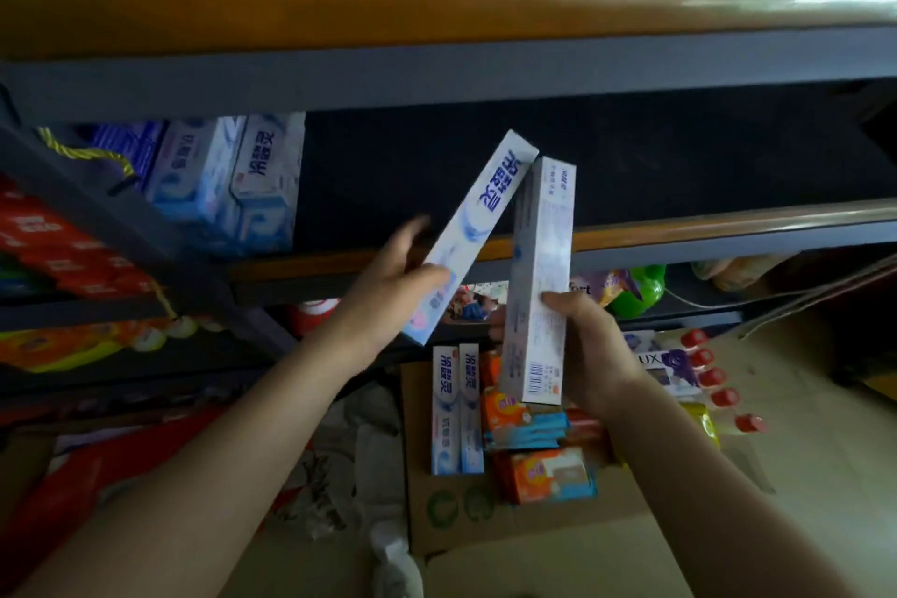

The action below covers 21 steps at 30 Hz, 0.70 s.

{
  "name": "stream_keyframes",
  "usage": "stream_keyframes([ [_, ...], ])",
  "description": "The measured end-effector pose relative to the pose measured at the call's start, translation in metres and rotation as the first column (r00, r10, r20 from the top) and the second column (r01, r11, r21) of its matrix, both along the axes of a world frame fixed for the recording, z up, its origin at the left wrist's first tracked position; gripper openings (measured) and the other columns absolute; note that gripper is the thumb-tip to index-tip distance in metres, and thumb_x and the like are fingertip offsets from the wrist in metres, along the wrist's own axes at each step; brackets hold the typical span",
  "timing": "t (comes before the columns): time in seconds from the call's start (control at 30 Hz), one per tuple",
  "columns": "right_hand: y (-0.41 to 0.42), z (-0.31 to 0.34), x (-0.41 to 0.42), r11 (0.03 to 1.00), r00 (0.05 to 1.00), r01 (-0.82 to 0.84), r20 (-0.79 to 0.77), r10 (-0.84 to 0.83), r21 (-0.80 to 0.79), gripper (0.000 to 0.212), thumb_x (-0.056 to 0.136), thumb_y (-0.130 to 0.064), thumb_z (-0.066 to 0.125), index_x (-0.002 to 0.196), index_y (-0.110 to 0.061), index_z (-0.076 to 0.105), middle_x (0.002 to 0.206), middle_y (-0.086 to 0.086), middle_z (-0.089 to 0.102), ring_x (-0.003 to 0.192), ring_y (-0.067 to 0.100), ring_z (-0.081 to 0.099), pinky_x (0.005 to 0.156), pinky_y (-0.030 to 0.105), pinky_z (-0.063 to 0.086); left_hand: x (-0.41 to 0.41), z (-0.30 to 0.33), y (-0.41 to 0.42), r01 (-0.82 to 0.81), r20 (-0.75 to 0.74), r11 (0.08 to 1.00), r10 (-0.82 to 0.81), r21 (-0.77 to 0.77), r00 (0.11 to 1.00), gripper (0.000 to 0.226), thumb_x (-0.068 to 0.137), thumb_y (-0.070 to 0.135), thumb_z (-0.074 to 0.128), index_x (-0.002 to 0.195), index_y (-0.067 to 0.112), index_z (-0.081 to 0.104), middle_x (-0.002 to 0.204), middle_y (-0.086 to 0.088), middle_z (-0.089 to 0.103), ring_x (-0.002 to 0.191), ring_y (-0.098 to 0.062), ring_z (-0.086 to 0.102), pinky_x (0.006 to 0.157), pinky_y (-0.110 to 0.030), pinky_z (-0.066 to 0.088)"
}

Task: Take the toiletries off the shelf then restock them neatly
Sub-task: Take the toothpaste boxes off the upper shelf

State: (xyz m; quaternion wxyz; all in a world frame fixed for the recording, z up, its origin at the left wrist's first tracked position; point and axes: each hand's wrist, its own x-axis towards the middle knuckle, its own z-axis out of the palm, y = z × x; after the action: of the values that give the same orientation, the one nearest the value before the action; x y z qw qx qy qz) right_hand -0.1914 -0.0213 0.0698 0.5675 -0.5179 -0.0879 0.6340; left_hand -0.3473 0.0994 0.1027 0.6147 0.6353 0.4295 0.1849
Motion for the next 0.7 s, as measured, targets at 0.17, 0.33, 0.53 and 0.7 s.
stream_keyframes([
  [0.17,-0.038,-0.02,0.013,0.999,0.995,-0.028,-0.102,0.024,-0.043,0.063,0.058,-0.053,0.073,0.107,-0.013,0.067,0.099,0.015,0.066,0.092,0.033,0.061,0.09,0.049,0.048,0.003,-0.044,-0.07,0.027,0.185,0.883,0.068,-0.468,0.98,0.026,0.09,0.02,0.049,0.107,0.041,0.051,0.104,0.005,0.066,0.084,-0.009,0.068,0.072,-0.027,0.056],
  [0.33,-0.082,-0.04,0.022,0.98,0.99,-0.134,-0.062,0.125,-0.15,0.047,0.071,-0.058,0.048,0.088,-0.023,0.075,0.08,0.007,0.07,0.073,0.023,0.065,0.072,0.038,0.048,0.012,-0.077,-0.122,-0.012,0.15,0.723,0.16,-0.69,0.976,0.047,0.075,0.036,0.053,0.12,0.024,0.048,0.107,-0.001,0.062,0.097,-0.017,0.06,0.084,-0.04,0.047],
  [0.53,-0.125,-0.067,0.034,0.98,0.975,-0.191,0.103,0.196,-0.05,0.057,0.069,-0.032,0.07,0.123,-0.022,0.054,0.115,0.012,0.065,0.107,0.029,0.061,0.091,0.046,0.05,0.014,-0.098,-0.154,-0.073,0.044,0.862,0.11,-0.501,0.993,0.035,0.09,0.002,0.052,0.113,0.03,0.05,0.099,0.008,0.062,0.09,-0.01,0.061,0.069,-0.024,0.051],
  [0.7,-0.148,-0.066,0.046,0.96,0.846,-0.278,0.469,0.252,-0.013,0.049,0.075,0.007,0.069,0.105,-0.026,0.05,0.096,-0.005,0.067,0.087,0.005,0.067,0.067,0.02,0.053,0.008,-0.114,-0.171,0.098,-0.048,0.989,-0.104,-0.107,0.993,0.057,0.079,-0.01,0.064,0.12,0.023,0.044,0.106,0.016,0.054,0.096,0.009,0.057,0.071,-0.003,0.043],
])
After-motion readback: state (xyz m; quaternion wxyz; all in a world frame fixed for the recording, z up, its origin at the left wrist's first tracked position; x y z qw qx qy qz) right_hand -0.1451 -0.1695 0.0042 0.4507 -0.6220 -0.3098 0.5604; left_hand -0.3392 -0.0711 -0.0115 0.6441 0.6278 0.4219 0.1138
